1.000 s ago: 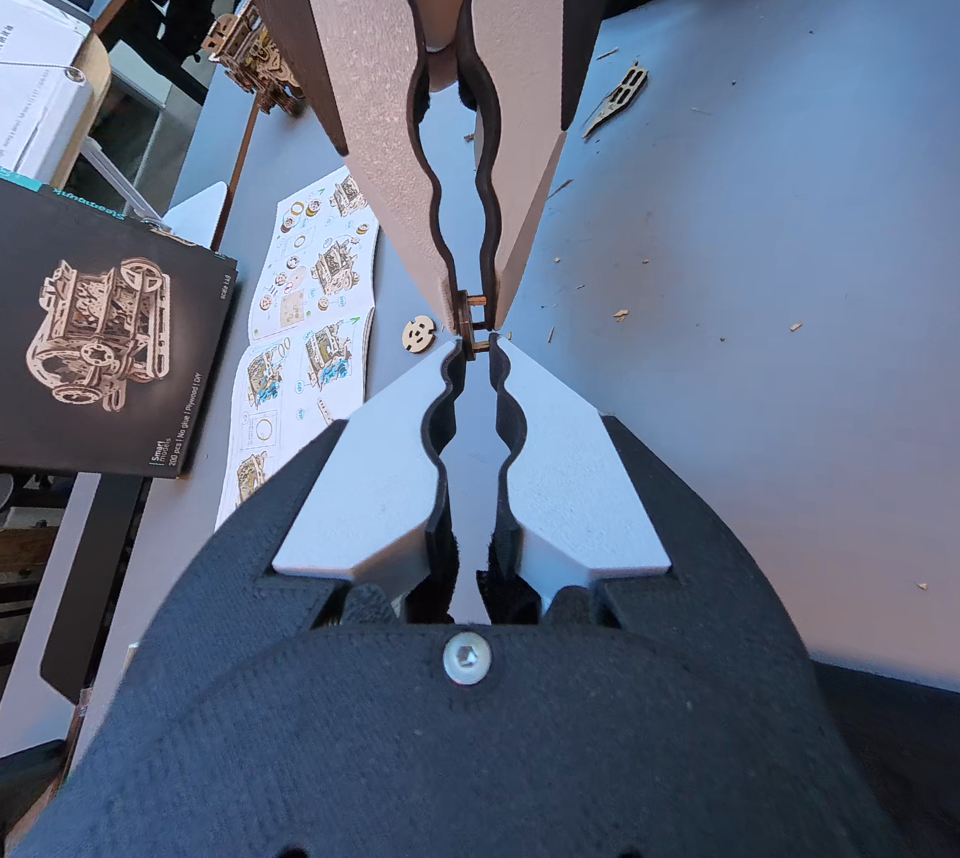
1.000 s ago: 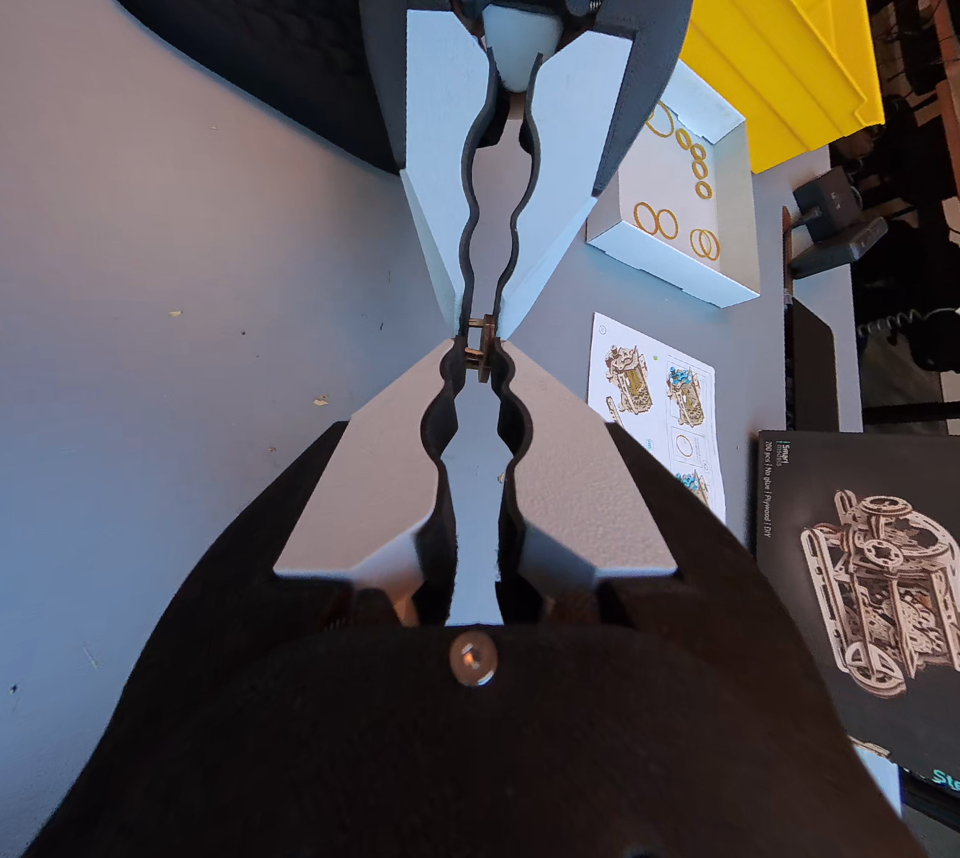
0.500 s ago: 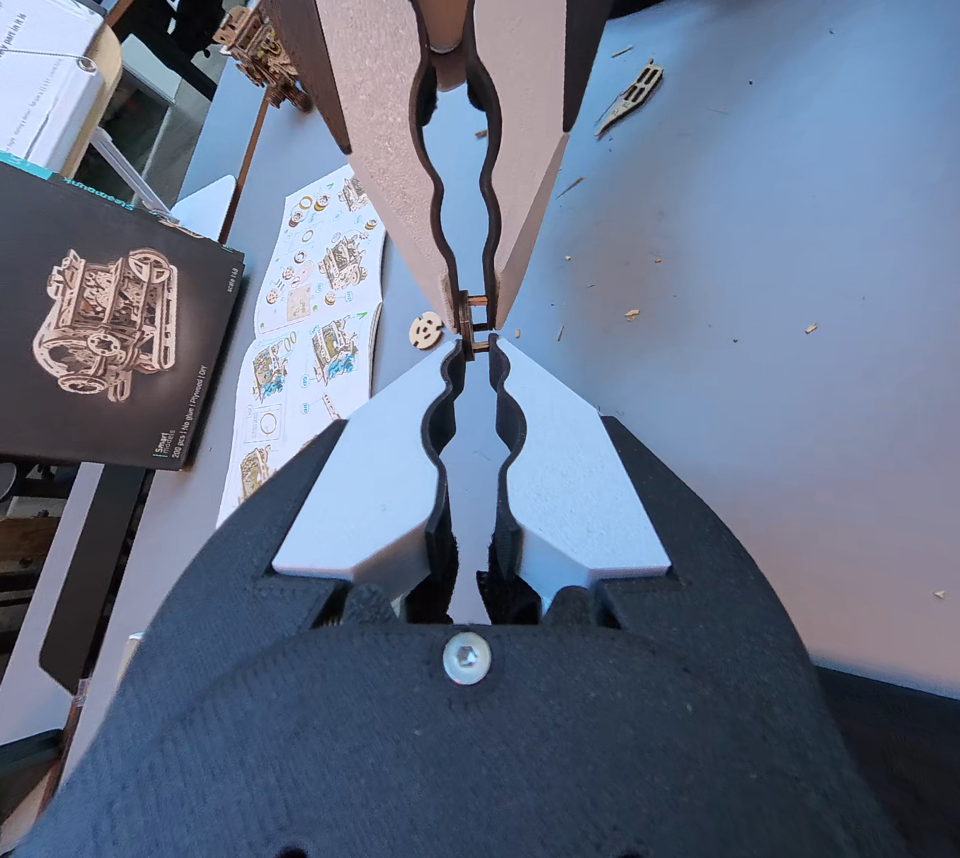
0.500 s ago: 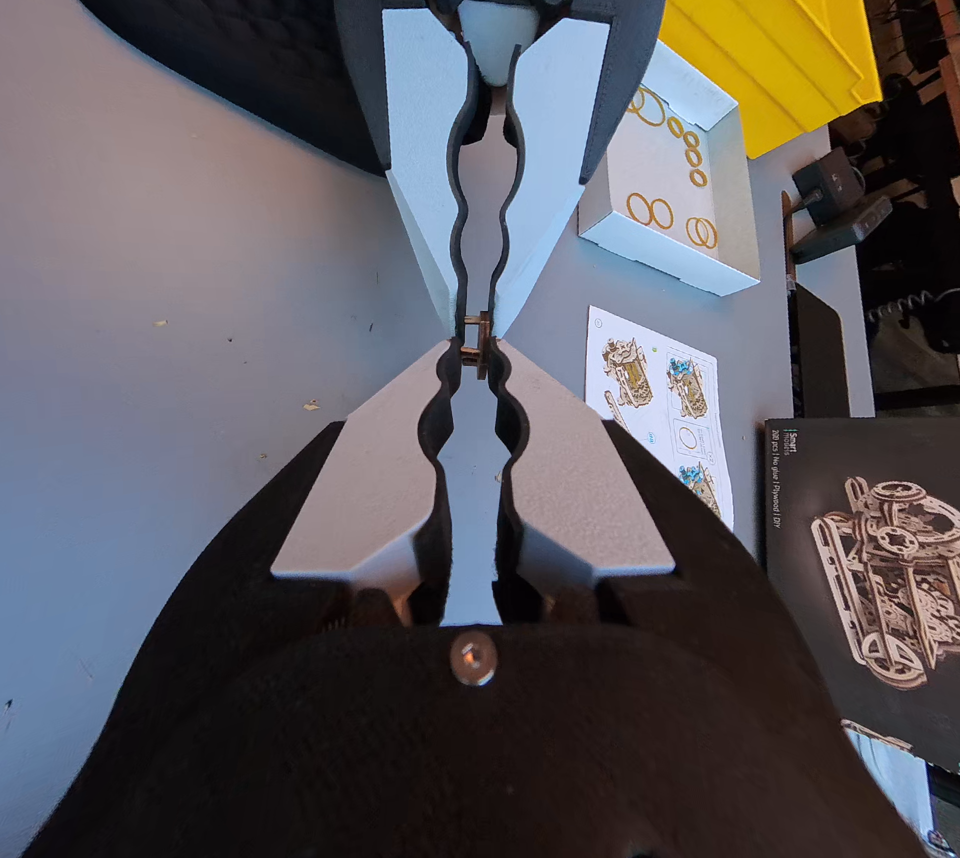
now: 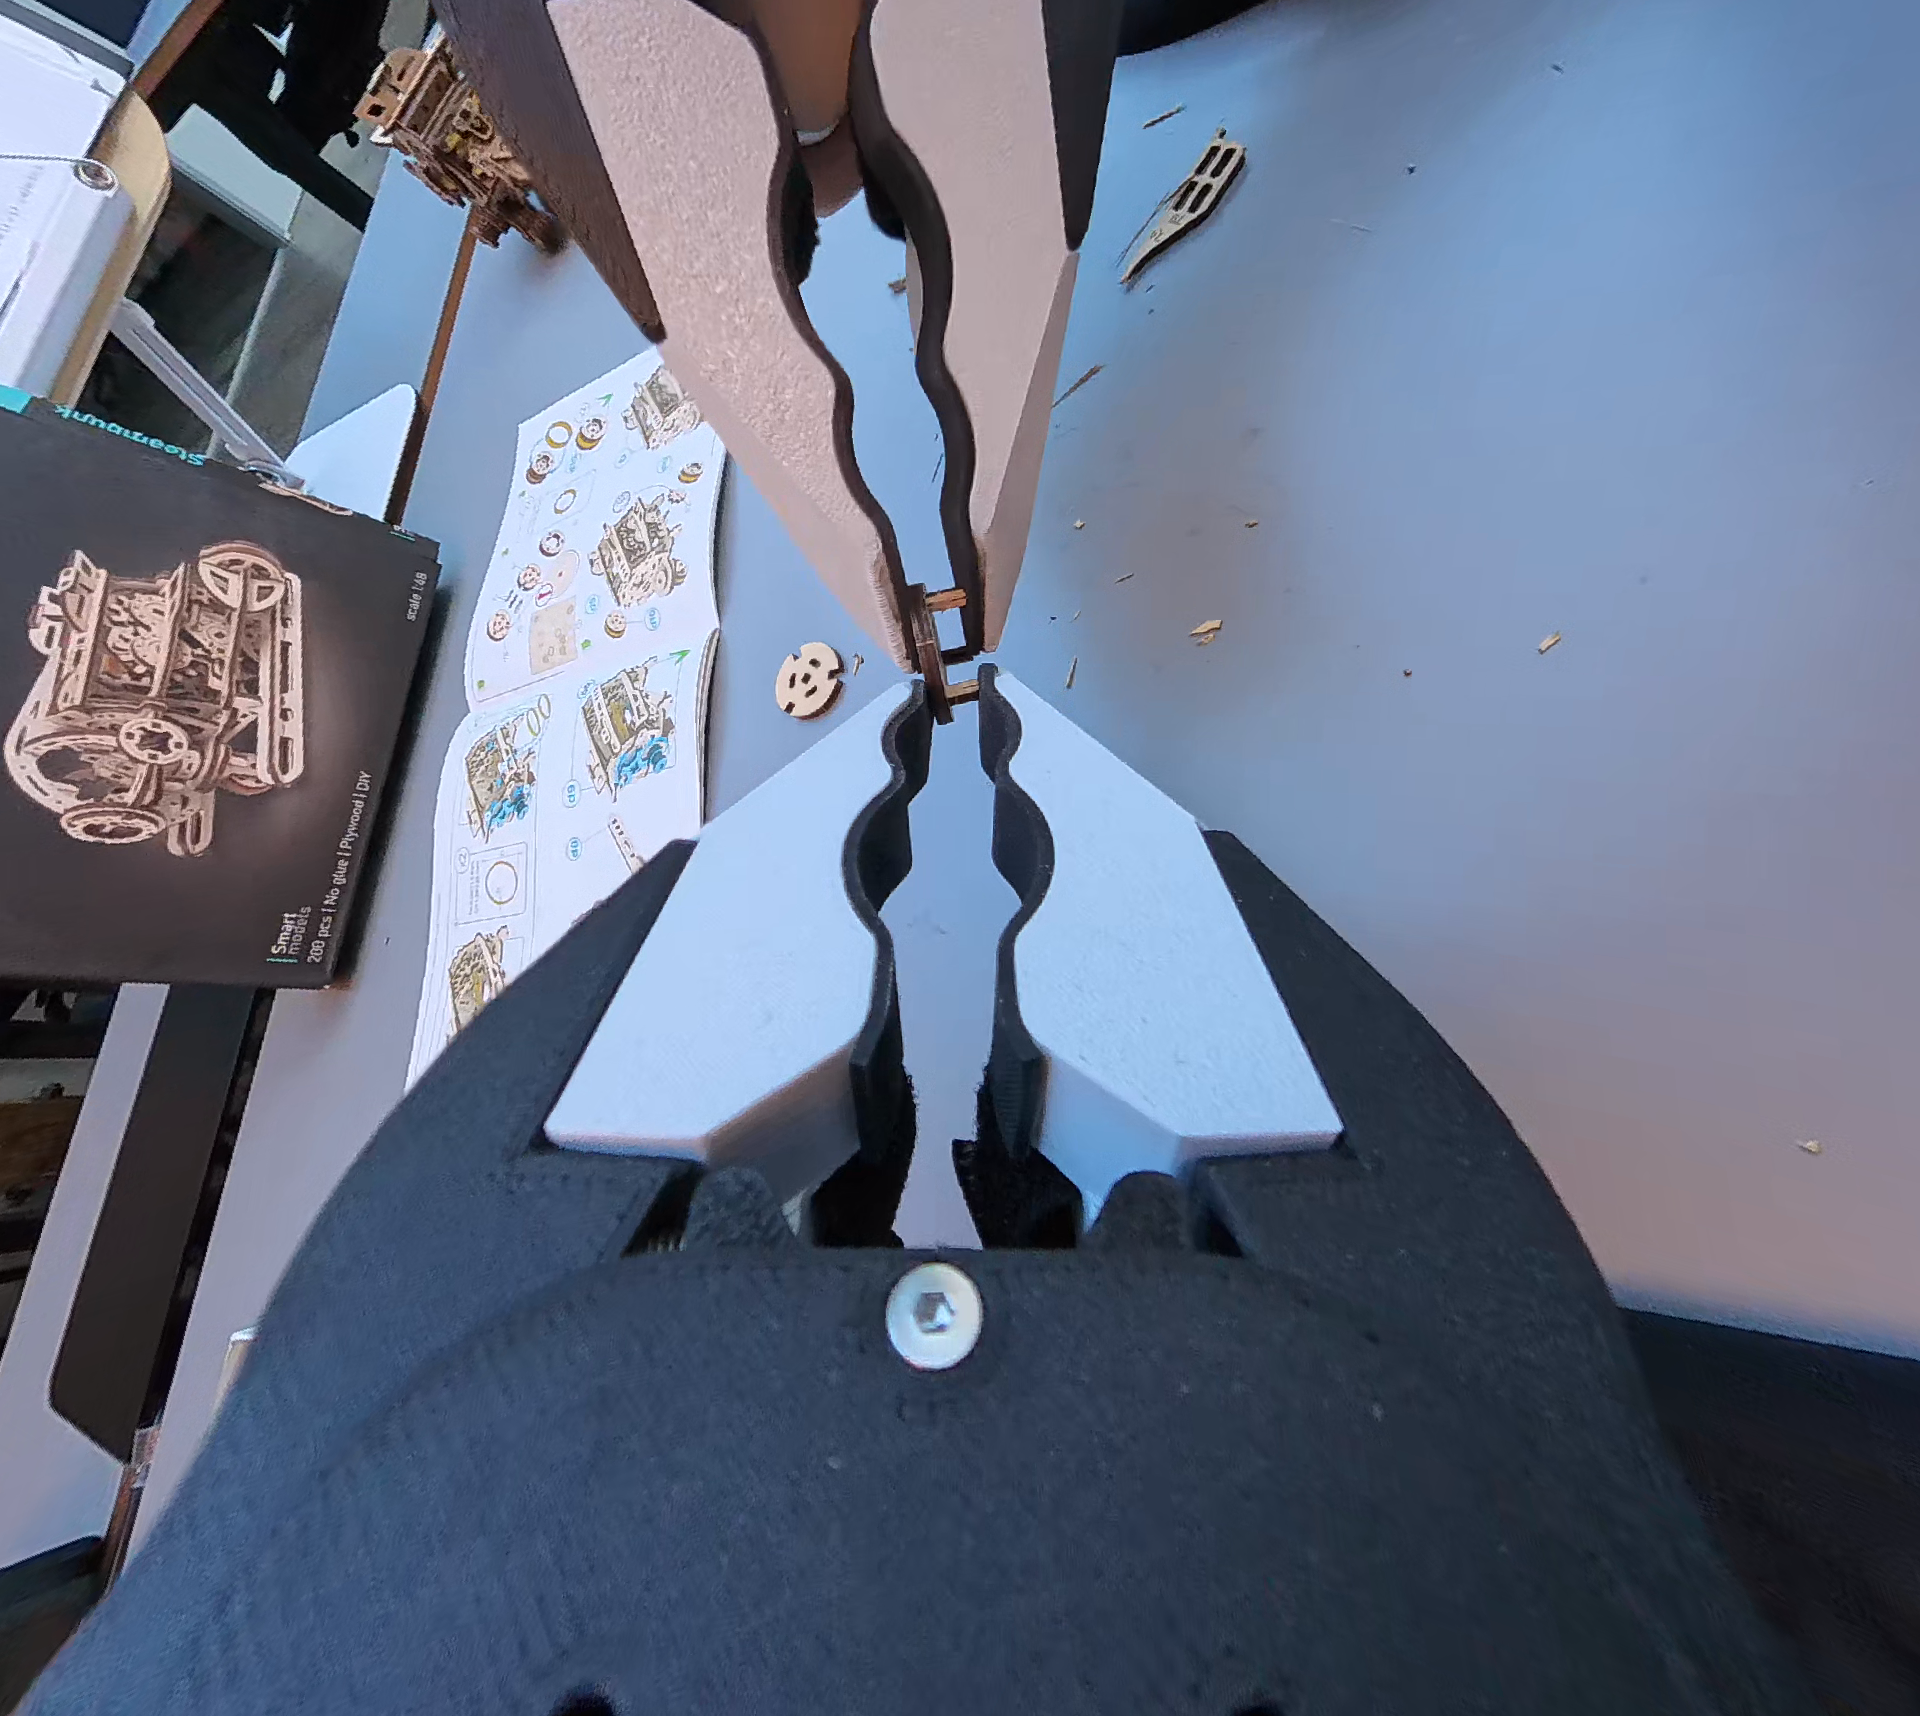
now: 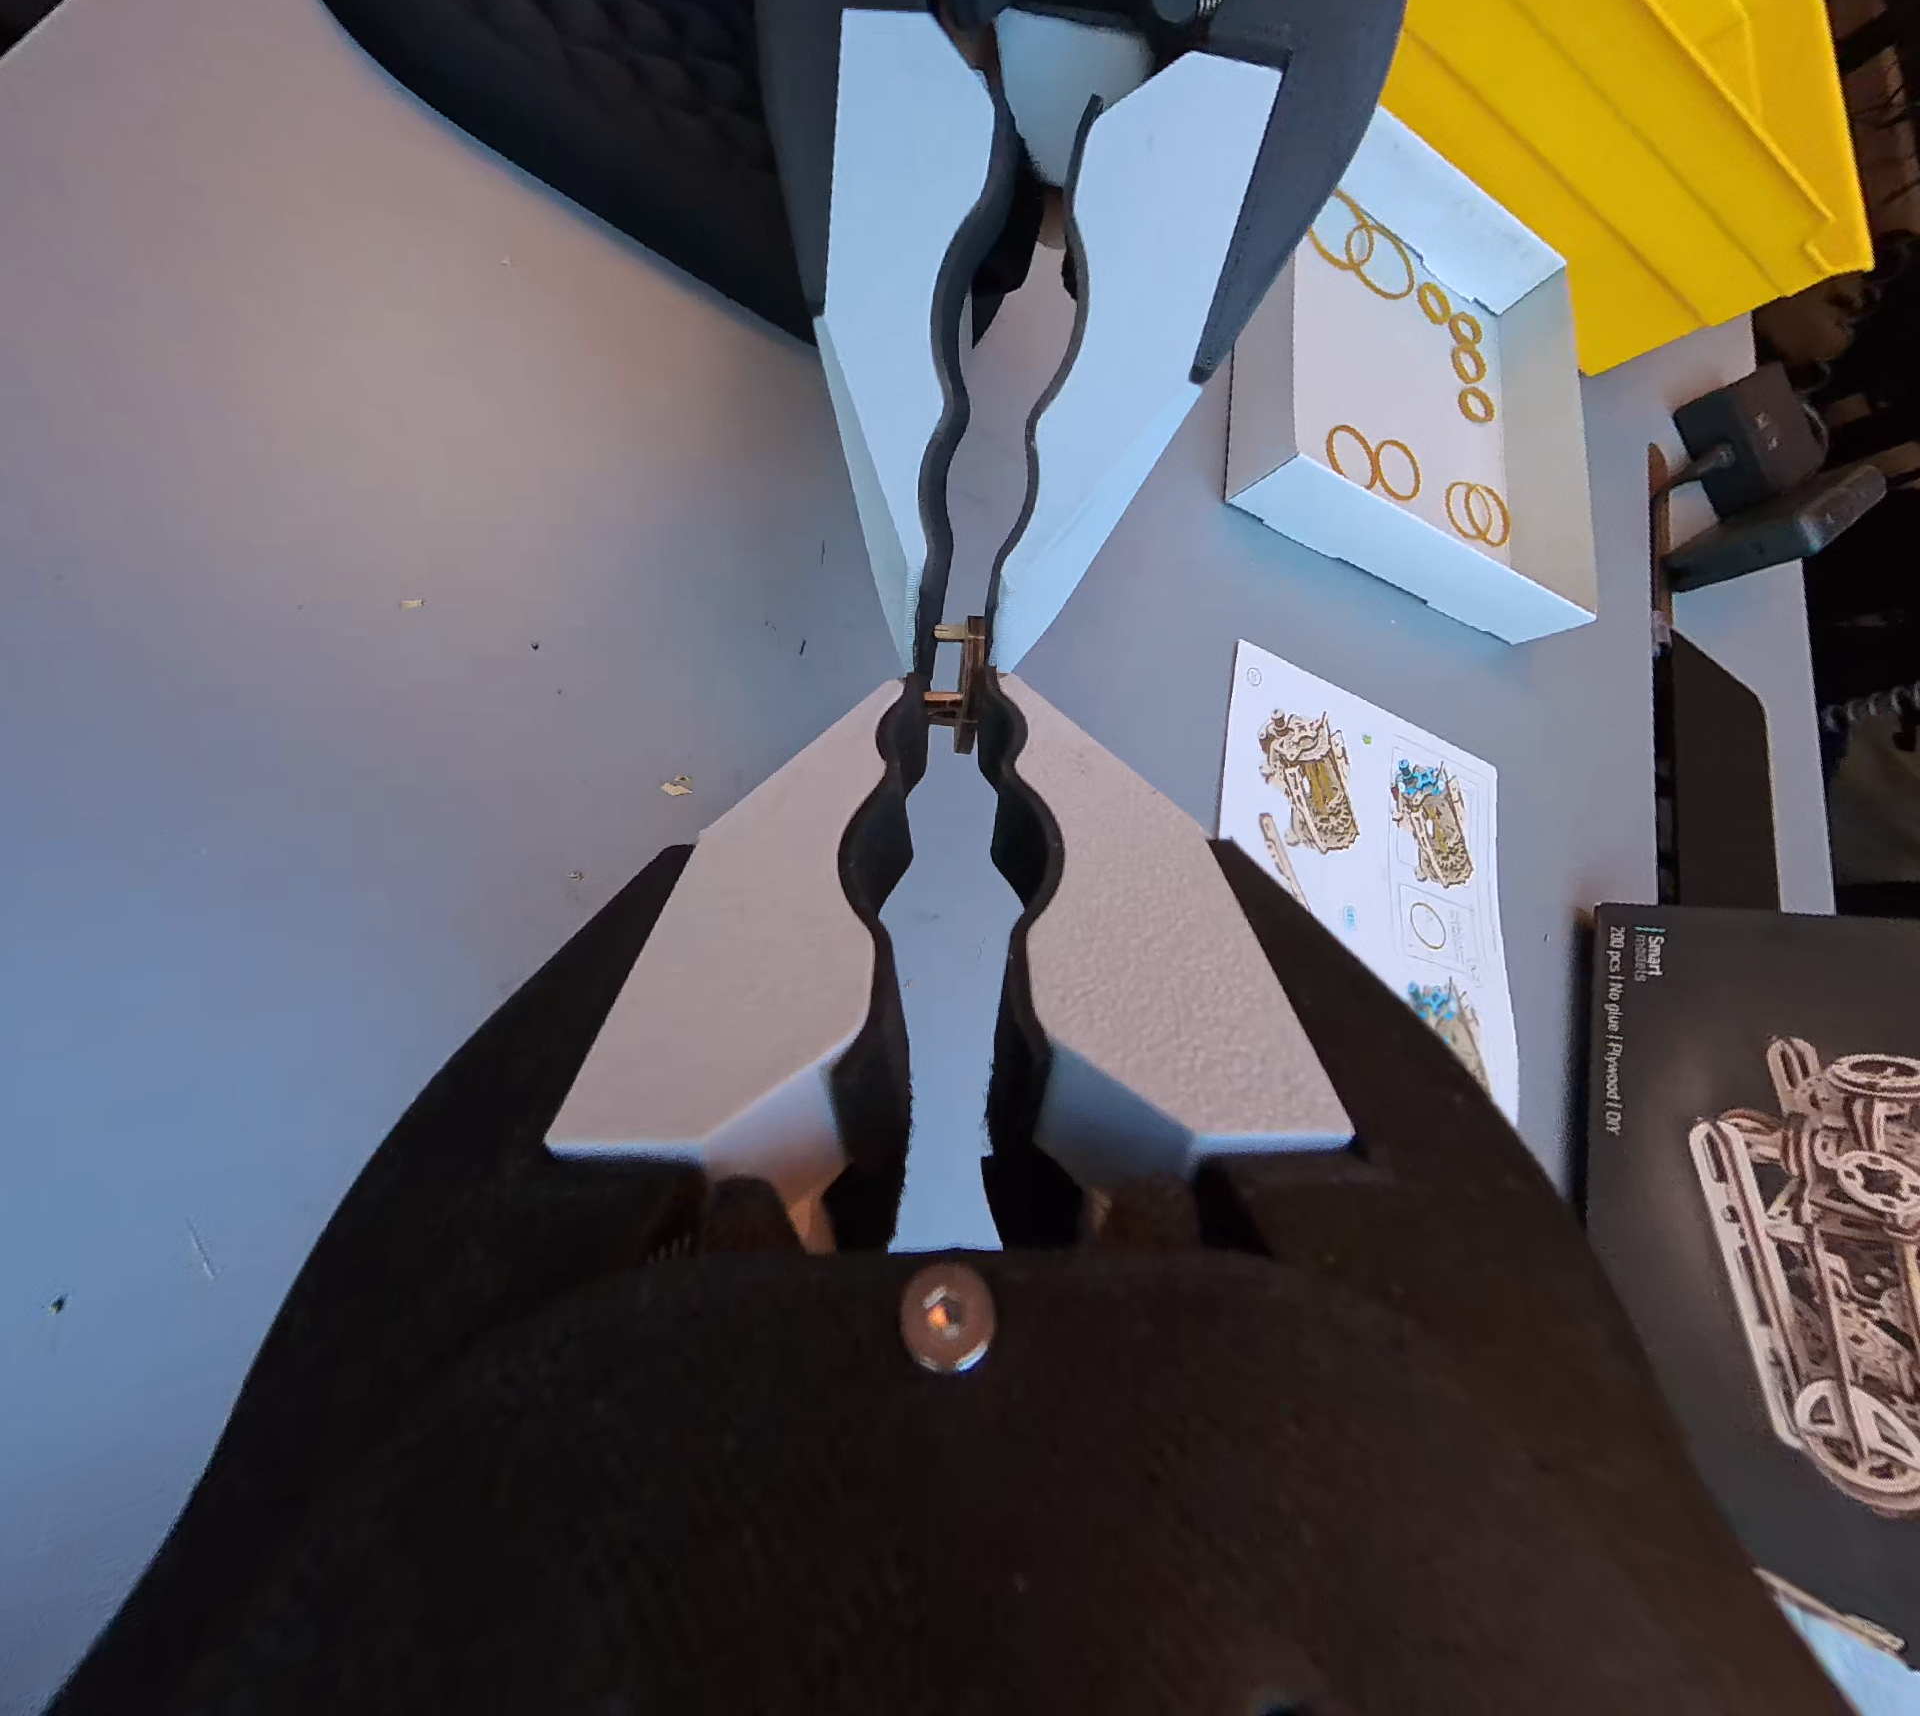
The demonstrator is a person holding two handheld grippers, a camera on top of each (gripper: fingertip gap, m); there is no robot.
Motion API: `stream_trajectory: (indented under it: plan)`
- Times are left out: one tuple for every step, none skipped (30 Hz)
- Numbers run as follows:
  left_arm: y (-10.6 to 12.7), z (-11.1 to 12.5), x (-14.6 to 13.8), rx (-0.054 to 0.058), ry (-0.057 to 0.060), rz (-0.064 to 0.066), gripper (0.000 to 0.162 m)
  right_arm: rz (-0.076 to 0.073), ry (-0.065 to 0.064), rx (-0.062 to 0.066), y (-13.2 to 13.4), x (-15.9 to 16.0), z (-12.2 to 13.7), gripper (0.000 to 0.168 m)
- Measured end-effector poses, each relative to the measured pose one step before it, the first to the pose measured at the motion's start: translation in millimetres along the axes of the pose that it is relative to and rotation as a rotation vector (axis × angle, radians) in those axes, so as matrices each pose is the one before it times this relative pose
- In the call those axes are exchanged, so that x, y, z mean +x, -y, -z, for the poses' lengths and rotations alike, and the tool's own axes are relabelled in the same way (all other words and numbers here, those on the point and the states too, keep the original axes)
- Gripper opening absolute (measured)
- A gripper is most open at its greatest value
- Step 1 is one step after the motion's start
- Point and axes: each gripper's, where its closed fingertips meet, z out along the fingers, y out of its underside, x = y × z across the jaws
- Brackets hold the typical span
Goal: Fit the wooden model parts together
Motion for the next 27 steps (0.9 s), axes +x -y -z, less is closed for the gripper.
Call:
stream_trajectory:
  plan:
    - [-0.70, -0.52, -0.45, -0.0049, 0.0029, 0.0017, 0.007, -0.0170, 0.0023, -0.0084, -0.91, 0.55, -0.51, 0.008]
    - [-0.44, -0.50, 0.29, -0.0028, -0.0015, 0.0014, 0.007, -0.0131, 0.0043, -0.0053, -0.53, -0.02, -0.23, 0.009]
    - [-0.36, -0.56, 0.52, -0.0029, -0.0017, 0.0005, 0.007, -0.0132, 0.0075, -0.0042, -0.60, -0.30, -0.32, 0.009]
    - [-0.34, -0.68, 0.17, -0.0029, 0.0006, -0.0010, 0.007, -0.0079, 0.0031, -0.0045, -0.48, 0.01, -0.15, 0.008]
    - [-0.47, -0.44, -0.33, -0.0027, 0.0036, -0.0002, 0.007, -0.0075, -0.0009, -0.0040, -0.35, 0.40, -0.27, 0.008]
    - [-0.38, -0.31, 0.79, -0.0020, -0.0054, 0.0010, 0.007, -0.0004, 0.0065, -0.0034, -0.33, -0.84, -0.41, 0.008]
    - [-0.13, -0.29, 1.00, 0.0001, -0.0062, 0.0006, 0.007, 0.0156, 0.0011, -0.0003, -0.23, -0.97, -0.30, 0.008]
    - [-0.22, -0.09, -0.11, -0.0014, 0.0022, -0.0025, 0.007, 0.0064, -0.0043, 0.0014, -0.14, 0.37, -0.10, 0.008]
    - [-0.09, 0.16, -0.25, 0.0003, 0.0012, -0.0016, 0.007, -0.0001, 0.0008, 0.0066, 0.20, 0.12, -0.06, 0.008]
    - [0.39, 0.40, -0.26, 0.0038, -0.0013, 0.0029, 0.007, 0.0029, -0.0008, 0.0087, 0.53, 0.10, 0.20, 0.008]
    - [0.26, 0.58, -1.36, 0.0040, 0.0057, 0.0045, 0.007, 0.0086, -0.0104, 0.0080, 0.62, 1.56, 0.43, 0.008]
    - [-0.35, 1.08, -4.07, 0.0008, 0.0214, 0.0025, 0.007, 0.0006, -0.0229, 0.0093, 0.77, 3.84, 0.15, 0.008]
    - [-0.58, 1.62, -3.49, 0.0002, 0.0156, 0.0025, 0.007, -0.0175, -0.0102, 0.0151, 1.24, 2.41, -0.40, 0.008]
    - [-0.08, 1.22, -0.26, 0.0028, -0.0058, 0.0066, 0.007, -0.0210, 0.0036, 0.0150, 1.43, 0.39, -0.49, 0.009]
    - [0.03, 0.46, -1.72, 0.0020, 0.0074, 0.0061, 0.007, -0.0090, -0.0171, 0.0070, 0.51, 2.95, 0.23, 0.009]
    - [0.23, 0.31, -3.16, 0.0027, 0.0197, -0.0013, 0.007, 0.0052, -0.0229, 0.0031, 0.17, 3.44, 0.75, 0.009]
    - [0.59, 0.65, -2.01, 0.0049, 0.0113, -0.0013, 0.007, 0.0051, -0.0165, 0.0068, 0.62, 2.32, 0.92, 0.010]
    - [0.66, 0.89, -1.97, 0.0051, 0.0099, 0.0031, 0.007, -0.0045, -0.0136, 0.0046, 0.67, 2.22, 0.75, 0.009]
    - [0.49, 0.98, -2.41, 0.0046, 0.0107, 0.0028, 0.007, -0.0117, -0.0105, 0.0001, 0.59, 2.17, 0.53, 0.009]
    - [0.62, 0.88, -1.44, 0.0055, 0.0062, 0.0001, 0.007, -0.0104, -0.0038, -0.0052, 0.15, 1.30, 0.54, 0.010]
    - [0.55, 0.48, -1.61, 0.0046, 0.0091, 0.0004, 0.007, -0.0079, -0.0109, -0.0044, 0.40, 2.16, 0.76, 0.010]
    - [0.81, 0.40, -1.67, 0.0058, 0.0106, 0.0009, 0.007, -0.0015, -0.0085, 0.0003, 0.95, 1.40, 0.93, 0.009]
    - [0.90, 0.27, -0.51, 0.0046, 0.0025, 0.0017, 0.007, 0.0080, -0.0055, -0.0022, 0.79, 0.24, 0.58, 0.009]
    - [0.59, 0.34, -0.54, 0.0035, 0.0017, 0.0030, 0.007, 0.0242, -0.0143, -0.0025, 0.77, 0.61, 0.56, 0.008]
    - [0.15, 0.21, -0.41, 0.0016, 0.0012, 0.0022, 0.007, 0.0269, -0.0160, -0.0028, 0.39, 0.53, -0.02, 0.008]
    - [-0.92, -0.21, -0.16, -0.0043, -0.0005, 0.0009, 0.007, 0.0116, -0.0095, -0.0105, -0.66, 0.16, -0.78, 0.008]
    - [-1.57, -0.65, 0.24, -0.0081, -0.0012, 0.0001, 0.007, -0.0019, -0.0030, -0.0166, -1.42, -0.20, -1.32, 0.009]
